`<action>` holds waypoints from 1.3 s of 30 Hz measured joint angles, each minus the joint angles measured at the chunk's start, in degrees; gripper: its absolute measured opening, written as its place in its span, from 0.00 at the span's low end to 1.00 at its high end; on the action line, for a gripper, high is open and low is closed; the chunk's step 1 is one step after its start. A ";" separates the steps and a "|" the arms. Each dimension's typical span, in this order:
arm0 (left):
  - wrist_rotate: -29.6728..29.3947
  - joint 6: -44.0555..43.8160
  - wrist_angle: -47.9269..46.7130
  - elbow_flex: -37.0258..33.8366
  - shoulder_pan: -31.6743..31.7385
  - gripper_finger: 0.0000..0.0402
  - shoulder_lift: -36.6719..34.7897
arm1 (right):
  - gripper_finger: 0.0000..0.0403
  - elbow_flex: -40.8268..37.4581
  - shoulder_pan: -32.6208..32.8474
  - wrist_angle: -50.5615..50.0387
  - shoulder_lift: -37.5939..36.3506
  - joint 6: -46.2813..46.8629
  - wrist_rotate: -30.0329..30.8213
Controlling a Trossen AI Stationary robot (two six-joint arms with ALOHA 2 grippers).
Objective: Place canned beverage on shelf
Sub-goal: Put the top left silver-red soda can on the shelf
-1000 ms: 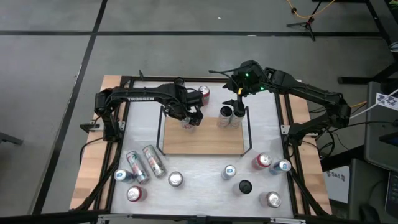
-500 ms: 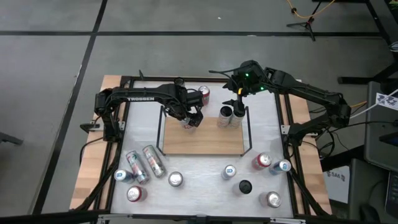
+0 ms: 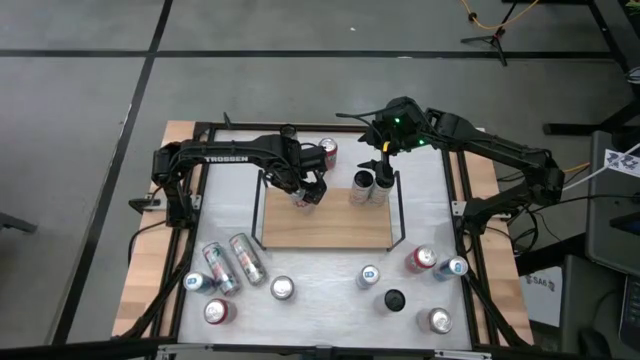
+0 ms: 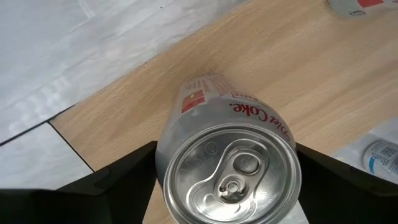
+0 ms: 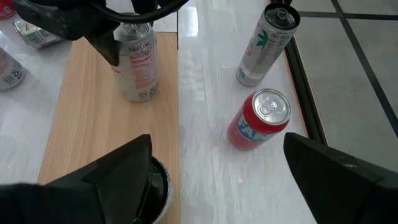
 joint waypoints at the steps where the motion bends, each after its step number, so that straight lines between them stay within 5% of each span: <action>1: -0.01 0.31 0.00 0.00 0.00 0.81 0.00 | 0.89 0.00 0.00 0.00 0.01 0.01 0.00; 13: -1.86 0.38 0.20 0.00 0.00 0.98 0.00 | 0.89 0.00 -0.01 0.01 -0.01 0.01 0.00; 19: 0.67 0.65 0.17 0.00 0.77 0.98 0.00 | 0.89 0.00 0.01 0.04 0.01 0.00 0.00; 39: 1.34 24.05 1.26 0.00 3.17 0.98 -0.81 | 0.89 0.00 -0.01 0.07 -0.01 -0.01 0.00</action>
